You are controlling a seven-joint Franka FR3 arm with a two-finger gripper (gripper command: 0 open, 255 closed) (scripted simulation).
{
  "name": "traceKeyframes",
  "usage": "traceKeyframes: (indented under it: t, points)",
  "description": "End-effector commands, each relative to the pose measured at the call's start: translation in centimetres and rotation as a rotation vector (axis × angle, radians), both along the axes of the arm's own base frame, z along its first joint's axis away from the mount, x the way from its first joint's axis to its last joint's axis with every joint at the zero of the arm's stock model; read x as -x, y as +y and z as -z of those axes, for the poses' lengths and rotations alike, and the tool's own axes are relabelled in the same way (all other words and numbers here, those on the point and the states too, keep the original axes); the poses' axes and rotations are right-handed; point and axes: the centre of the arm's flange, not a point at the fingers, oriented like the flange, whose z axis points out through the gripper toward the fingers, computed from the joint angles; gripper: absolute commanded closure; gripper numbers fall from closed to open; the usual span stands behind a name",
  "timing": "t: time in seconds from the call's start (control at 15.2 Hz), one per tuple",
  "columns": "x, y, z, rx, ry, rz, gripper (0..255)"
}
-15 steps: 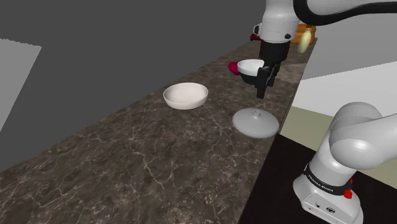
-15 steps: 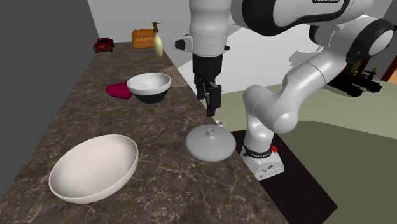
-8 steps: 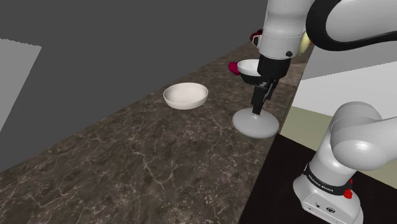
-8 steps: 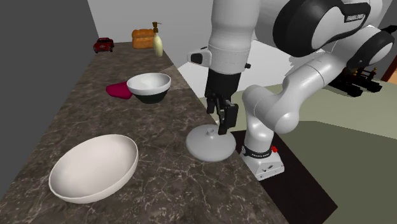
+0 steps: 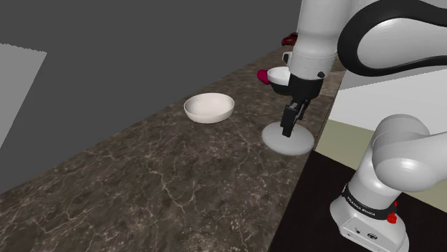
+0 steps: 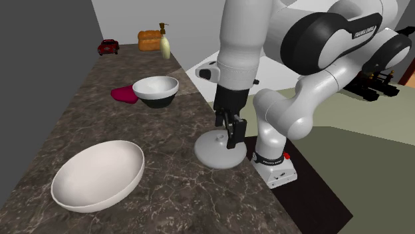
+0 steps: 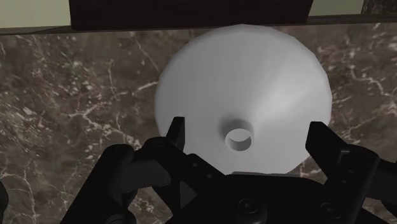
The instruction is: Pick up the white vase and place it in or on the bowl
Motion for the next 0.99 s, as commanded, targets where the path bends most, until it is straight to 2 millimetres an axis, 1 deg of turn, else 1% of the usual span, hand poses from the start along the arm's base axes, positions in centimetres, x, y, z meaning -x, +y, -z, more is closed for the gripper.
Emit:
traceKeyframes:
  t: [0.0,0.2,0.26,0.86,0.92]
  points:
    - [-0.01,-0.02,0.06,0.000,0.000,0.000,0]
    - [-0.01,-0.02,0.06,0.000,0.000,0.000,0]
    - [-0.01,-0.02,0.06,0.000,0.000,0.000,255]
    - [-0.01,-0.02,0.06,0.000,0.000,0.000,255]
    - [-0.01,-0.02,-0.46,0.000,0.000,0.000,255]
